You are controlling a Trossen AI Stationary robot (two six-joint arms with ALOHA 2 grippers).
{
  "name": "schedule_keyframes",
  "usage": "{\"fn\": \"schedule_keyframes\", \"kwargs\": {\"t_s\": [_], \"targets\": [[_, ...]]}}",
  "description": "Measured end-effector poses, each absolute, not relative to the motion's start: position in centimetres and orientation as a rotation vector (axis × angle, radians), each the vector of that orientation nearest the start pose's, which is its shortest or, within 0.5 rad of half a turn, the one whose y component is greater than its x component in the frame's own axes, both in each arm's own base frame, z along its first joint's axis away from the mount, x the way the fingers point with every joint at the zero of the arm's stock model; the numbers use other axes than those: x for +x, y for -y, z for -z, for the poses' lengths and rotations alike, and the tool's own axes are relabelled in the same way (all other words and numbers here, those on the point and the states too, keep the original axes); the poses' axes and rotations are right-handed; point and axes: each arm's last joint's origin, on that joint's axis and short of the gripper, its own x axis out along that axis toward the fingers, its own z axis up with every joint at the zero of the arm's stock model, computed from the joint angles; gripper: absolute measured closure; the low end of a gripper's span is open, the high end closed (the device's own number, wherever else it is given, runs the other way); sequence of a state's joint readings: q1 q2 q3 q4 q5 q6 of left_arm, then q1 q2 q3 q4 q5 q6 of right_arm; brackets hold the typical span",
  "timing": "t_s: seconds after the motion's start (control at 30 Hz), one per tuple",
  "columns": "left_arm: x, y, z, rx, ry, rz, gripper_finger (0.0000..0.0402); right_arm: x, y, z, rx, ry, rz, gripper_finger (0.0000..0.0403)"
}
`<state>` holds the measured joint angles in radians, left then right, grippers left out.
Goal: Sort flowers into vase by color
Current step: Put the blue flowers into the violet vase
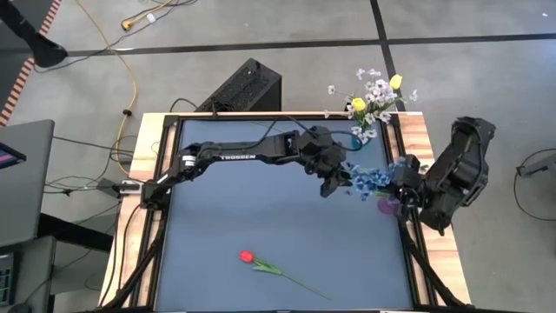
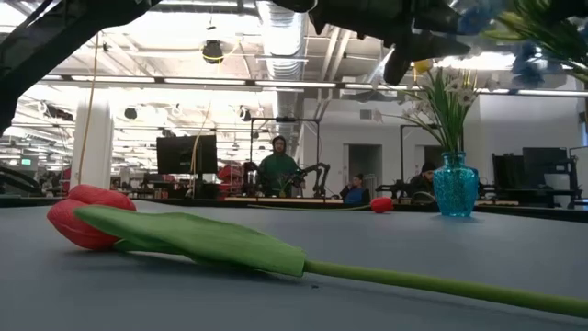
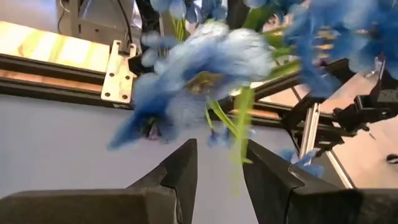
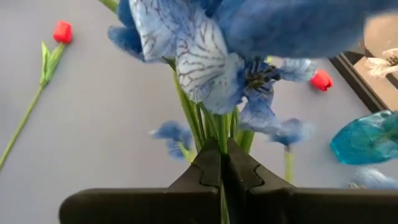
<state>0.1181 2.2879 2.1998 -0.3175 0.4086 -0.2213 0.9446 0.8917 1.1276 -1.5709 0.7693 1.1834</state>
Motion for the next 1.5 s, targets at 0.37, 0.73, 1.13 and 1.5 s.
{"fn": "schedule_keyframes", "kwargs": {"t_s": [0.37, 0.73, 1.13, 1.5], "targets": [[51.4, -5.0, -30.1, -0.251, -0.548, 0.234, 0.0291, 6.9, -7.2, -32.3, 0.118, -0.788, 0.337, 0.0379], [51.1, -4.8, -28.6, -0.230, -0.616, 0.260, 0.0291, 6.2, -6.1, -32.6, 0.148, -0.840, 0.290, 0.0379], [52.5, 2.3, -22.9, -0.239, -0.373, 0.321, 0.0291, 5.9, -5.1, -32.6, 0.087, -0.992, 0.179, 0.0379], [52.3, 5.0, -22.3, -0.112, -0.175, 0.151, 0.0291, 6.1, -4.7, -32.4, 0.042, -1.145, 0.077, 0.0379]]}}
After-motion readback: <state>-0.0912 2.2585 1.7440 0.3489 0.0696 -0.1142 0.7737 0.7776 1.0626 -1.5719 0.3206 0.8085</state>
